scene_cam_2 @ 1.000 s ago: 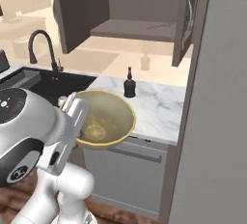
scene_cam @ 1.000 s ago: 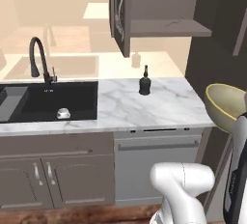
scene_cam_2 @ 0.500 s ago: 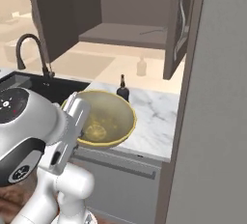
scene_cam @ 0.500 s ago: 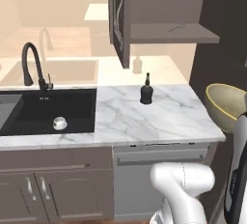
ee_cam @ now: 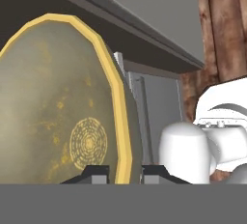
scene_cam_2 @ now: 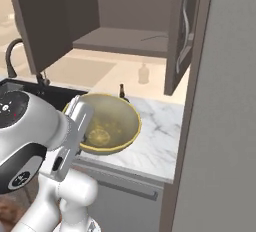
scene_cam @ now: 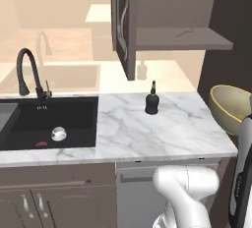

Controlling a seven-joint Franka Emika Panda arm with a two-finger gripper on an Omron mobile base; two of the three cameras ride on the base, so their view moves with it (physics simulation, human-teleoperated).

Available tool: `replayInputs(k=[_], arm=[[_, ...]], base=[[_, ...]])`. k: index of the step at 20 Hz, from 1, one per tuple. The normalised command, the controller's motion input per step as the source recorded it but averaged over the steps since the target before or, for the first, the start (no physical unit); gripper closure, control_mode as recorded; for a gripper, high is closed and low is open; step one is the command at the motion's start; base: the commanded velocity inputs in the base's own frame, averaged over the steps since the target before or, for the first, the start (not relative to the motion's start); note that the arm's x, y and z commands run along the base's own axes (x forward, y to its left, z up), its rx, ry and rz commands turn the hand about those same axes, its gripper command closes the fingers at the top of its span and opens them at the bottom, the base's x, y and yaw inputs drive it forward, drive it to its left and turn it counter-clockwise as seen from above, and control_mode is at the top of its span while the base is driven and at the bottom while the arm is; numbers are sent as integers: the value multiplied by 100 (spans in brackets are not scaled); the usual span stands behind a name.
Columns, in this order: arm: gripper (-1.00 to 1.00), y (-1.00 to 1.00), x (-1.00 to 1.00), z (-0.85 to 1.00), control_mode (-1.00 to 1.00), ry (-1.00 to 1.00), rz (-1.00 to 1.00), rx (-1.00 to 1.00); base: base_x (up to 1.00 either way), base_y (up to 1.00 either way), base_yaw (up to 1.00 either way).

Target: Pick the mug and place it in the sink. Pick the bowl and place it in the open cabinet and then close the cabinet.

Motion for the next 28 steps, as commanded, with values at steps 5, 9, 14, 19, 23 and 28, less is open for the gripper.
replayInputs(k=[5, 9, 14, 19, 23, 28], arm=[[100, 0, 0, 0, 100, 0, 0, 0], [100, 0, 0, 0, 100, 0, 0, 0], [100, 0, 0, 0, 100, 0, 0, 0], [100, 0, 0, 0, 100, 0, 0, 0], [100, 0, 0, 0, 100, 0, 0, 0], [100, 0, 0, 0, 100, 0, 0, 0]], base=[[44, 0, 0], [46, 0, 0], [41, 5, 0], [25, 0, 0], [27, 0, 0], [38, 17, -4]])
